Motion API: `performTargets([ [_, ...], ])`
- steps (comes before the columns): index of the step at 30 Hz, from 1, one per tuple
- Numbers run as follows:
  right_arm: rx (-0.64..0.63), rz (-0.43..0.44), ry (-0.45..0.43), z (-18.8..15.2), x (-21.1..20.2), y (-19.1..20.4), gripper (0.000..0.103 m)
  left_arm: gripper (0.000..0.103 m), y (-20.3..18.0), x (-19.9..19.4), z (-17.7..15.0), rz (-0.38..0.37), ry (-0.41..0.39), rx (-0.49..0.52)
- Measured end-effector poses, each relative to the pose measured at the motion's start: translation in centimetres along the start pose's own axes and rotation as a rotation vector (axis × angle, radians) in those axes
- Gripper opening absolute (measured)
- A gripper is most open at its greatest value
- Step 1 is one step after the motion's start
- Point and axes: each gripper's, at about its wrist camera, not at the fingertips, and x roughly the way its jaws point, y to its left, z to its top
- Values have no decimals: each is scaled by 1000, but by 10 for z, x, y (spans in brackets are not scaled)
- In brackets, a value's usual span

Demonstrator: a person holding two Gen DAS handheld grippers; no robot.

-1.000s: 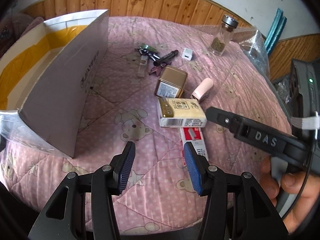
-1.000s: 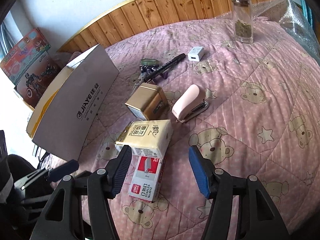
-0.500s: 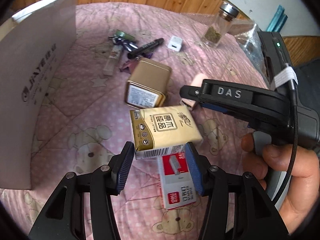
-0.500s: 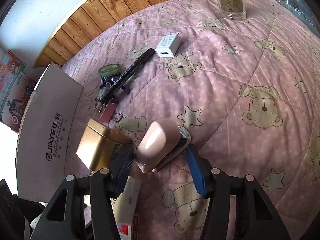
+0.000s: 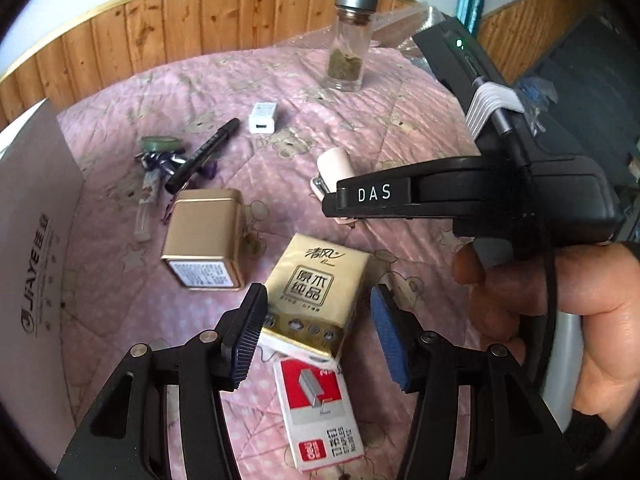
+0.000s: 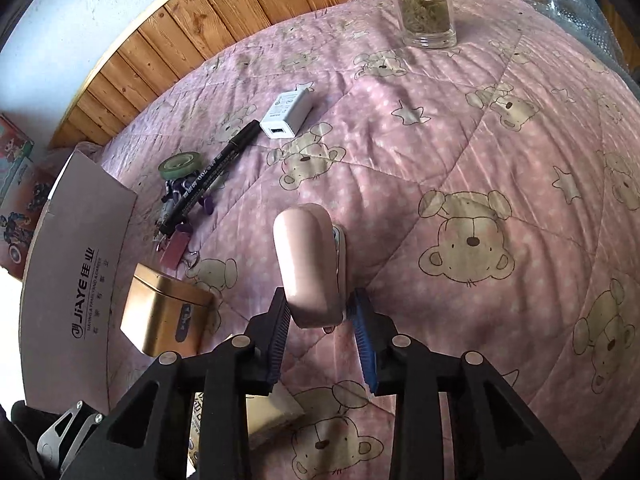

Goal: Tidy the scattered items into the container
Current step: 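Grasp the pink stapler with the right tool while the left tool grasps the cream barcode box, then carry the stapler and cream box over the white cardboard box with both tools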

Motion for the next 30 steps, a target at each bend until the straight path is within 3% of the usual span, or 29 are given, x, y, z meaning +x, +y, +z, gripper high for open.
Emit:
performTargets([
  [4,43,27,1,1,-3,-8,26,58,4,21,2,79,32,19],
  [7,55,34,0,-1,-7,-12,26,56,22,23,-3,27,58,-86],
  [9,61,38,-1,-1,-8,-13,26,40,32,22,-4,8,49,-139],
  [10,64,40,-2,-1,-8,-14,26,38,35,22,-3,-3,49,-158],
  [12,70,42,-4,-1,-9,-14,26,25,40,21,-1,-28,48,-192],
  [30,122,126,-90,-1,-44,-17,24,22,30,-37,-6,-19,-52,-234],
])
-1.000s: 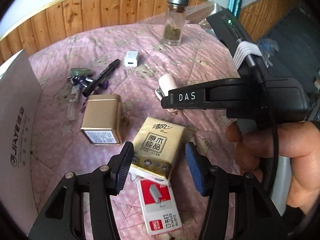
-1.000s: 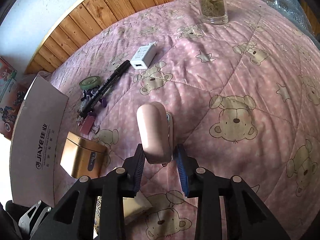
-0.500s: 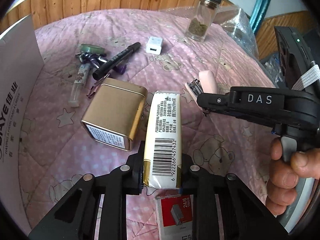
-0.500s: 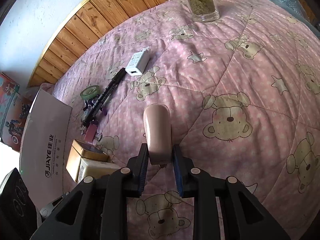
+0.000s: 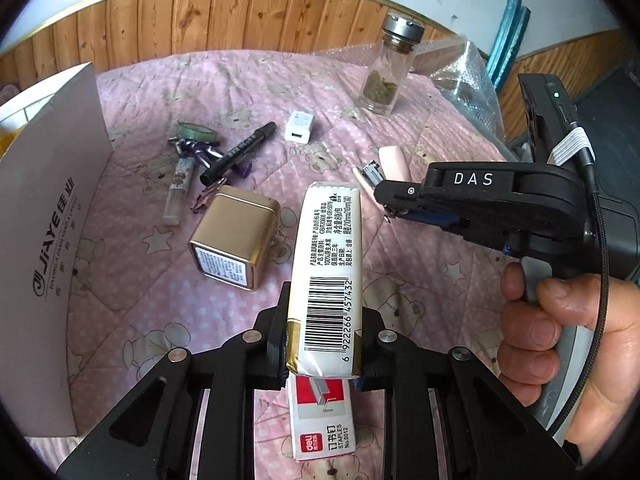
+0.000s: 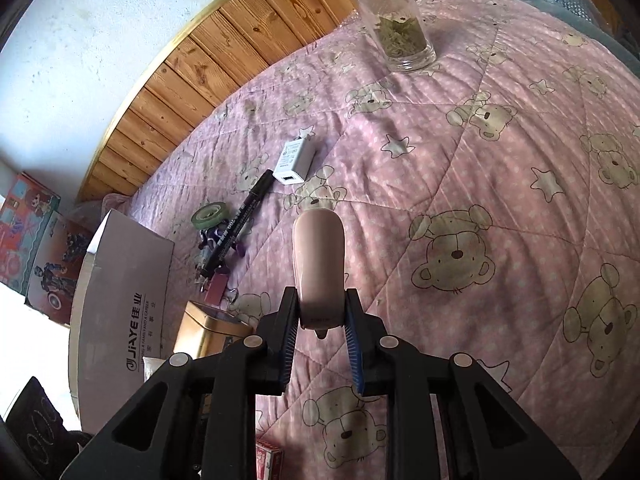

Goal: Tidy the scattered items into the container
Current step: 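Carry the stapler and cream box over the white cardboard box with both tools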

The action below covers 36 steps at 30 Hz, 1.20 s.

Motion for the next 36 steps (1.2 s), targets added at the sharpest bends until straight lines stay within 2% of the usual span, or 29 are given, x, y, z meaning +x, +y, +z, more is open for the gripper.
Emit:
performTargets([
  [7,-83,14,-21,-10,-6,25,24,22,21,-35,5,29,-61,-45],
  [14,-210,-41,-73,-32,-12,49,24,22,44,-64,16,62,-120,-93],
  [20,-305,-69,-110,-49,-31,71,24,22,61,-86,23,92,-138,-105],
  [27,-339,-64,-125,-57,-43,94,24,22,91,-109,30,120,-154,-158],
  [36,-375,-55,-135,-66,-52,124,23,22,125,-131,39,155,-157,-173],
])
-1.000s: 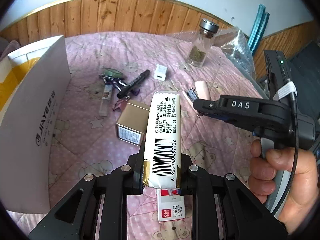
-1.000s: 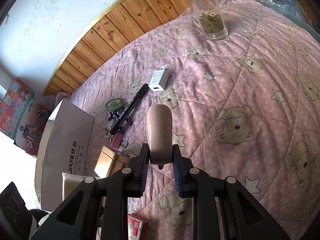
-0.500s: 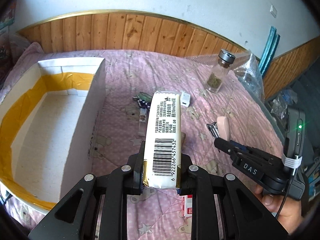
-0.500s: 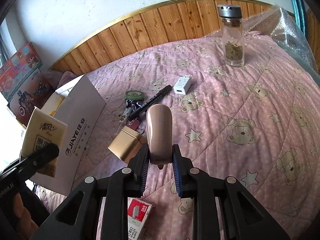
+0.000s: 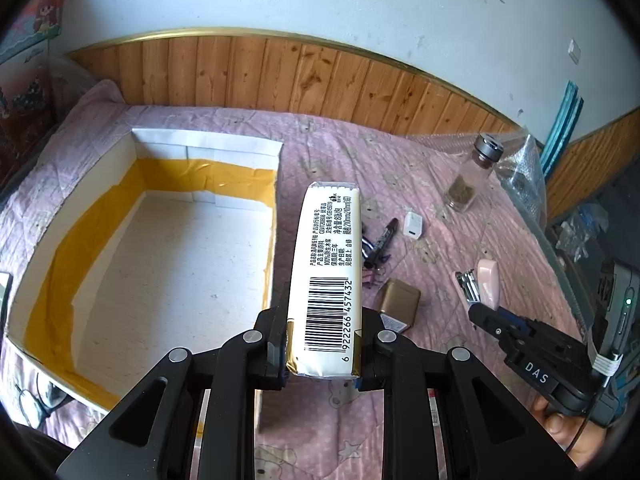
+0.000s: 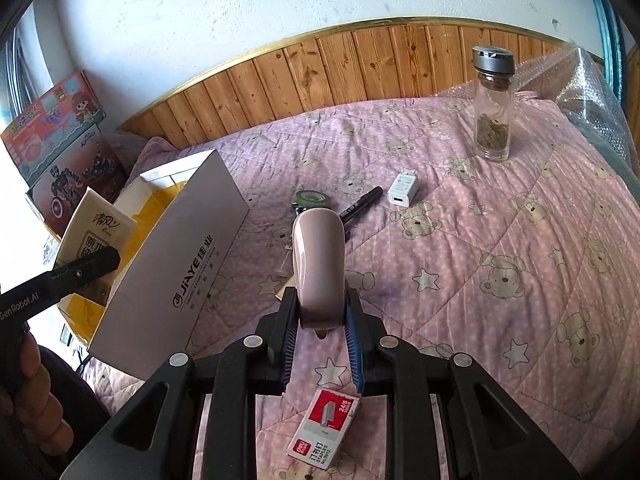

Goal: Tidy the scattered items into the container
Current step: 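Carry the stapler and cream box over the white cardboard box with both tools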

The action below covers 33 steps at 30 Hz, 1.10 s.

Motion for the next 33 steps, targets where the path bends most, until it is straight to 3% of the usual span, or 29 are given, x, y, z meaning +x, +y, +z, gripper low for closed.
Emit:
performTargets([
  [15,-92,43,-4,27,13,71,23,22,63,0,35,58,-22,-48],
  [22,-140,79,-8,46,23,109,23,22,99,8,52,66,-14,-125],
  [33,-216,135,33,70,54,157,24,22,127,37,65,46,48,-212],
])
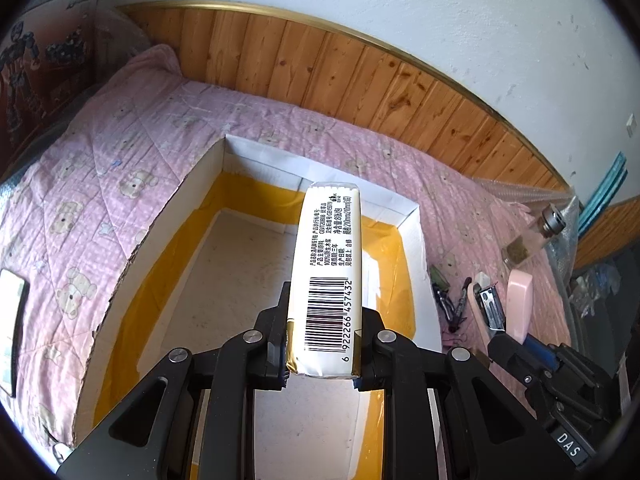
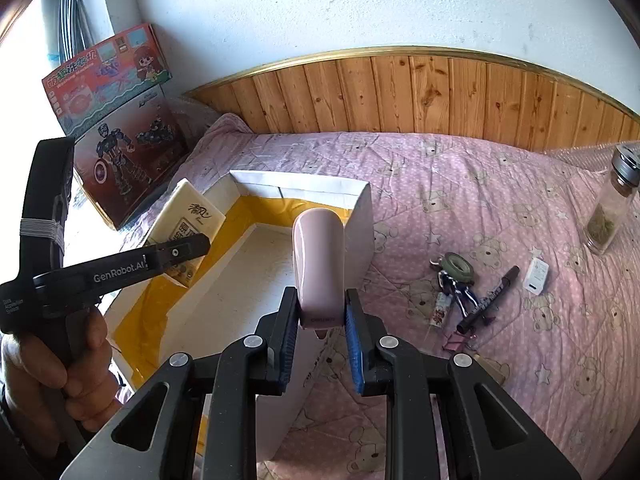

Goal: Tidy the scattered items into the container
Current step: 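Carry the stapler and cream box over the white cardboard box with both tools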

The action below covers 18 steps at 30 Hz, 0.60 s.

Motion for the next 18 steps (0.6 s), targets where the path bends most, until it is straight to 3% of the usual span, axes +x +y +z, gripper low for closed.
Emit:
performTargets([
  [18,-114,52,114,51,60,31,23,22,27,58,30,42,122,-80],
])
